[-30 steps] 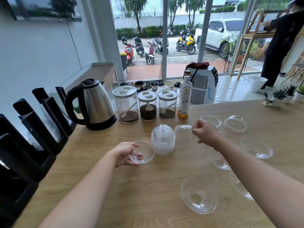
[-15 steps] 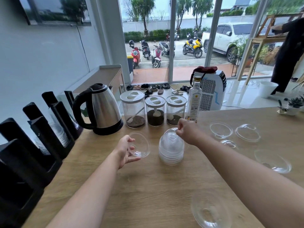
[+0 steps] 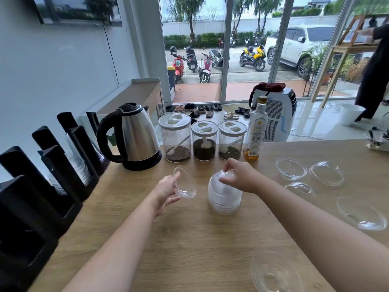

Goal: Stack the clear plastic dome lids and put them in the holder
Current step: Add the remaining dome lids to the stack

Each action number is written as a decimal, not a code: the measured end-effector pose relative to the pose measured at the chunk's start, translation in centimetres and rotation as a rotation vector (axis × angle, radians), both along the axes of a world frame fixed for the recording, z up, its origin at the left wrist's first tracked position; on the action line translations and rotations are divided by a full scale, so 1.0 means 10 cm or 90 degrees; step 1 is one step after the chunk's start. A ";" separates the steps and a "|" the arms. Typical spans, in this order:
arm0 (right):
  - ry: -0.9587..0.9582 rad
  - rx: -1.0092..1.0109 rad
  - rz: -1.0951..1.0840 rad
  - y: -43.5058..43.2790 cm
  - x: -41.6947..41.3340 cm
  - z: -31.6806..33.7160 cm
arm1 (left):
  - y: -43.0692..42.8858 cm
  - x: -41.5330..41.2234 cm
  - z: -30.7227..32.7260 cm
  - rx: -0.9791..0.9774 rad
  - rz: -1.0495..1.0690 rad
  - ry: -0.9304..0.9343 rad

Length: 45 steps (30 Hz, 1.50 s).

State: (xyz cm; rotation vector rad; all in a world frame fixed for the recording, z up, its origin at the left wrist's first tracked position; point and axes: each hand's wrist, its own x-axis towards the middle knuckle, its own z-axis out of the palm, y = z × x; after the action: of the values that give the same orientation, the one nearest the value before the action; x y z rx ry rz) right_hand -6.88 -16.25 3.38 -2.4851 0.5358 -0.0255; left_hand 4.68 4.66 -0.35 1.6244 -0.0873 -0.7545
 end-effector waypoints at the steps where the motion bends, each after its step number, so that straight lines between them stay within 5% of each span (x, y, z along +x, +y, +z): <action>1: 0.000 0.013 0.008 -0.01 -0.03 -0.02 | -0.01 0.01 -0.02 -0.009 0.010 -0.010; 13: -0.062 0.060 0.001 -0.09 -0.18 -0.25 | -0.11 -0.09 -0.07 -0.001 0.018 -0.137; 20: -0.164 0.250 -0.124 -0.25 -0.27 -0.25 | -0.39 -0.33 0.28 0.174 -0.150 -0.643; 29: -0.124 0.461 -0.238 -0.31 -0.41 -0.32 | -0.91 -0.54 0.29 0.442 -0.447 -1.030; 40: -0.091 0.478 -0.220 -0.32 -0.43 -0.42 | -0.89 -0.53 0.04 0.395 -0.420 -0.974; 45: -0.033 0.548 -0.170 -0.32 -0.45 -0.46 | -0.70 -0.41 -0.11 0.288 -0.321 -0.559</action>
State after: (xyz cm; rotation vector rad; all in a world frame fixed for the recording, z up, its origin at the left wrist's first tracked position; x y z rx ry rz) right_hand -11.36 -19.43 -1.22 -1.5659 0.6751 0.0307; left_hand 0.60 -2.37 -1.42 2.3111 -1.0466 -0.3799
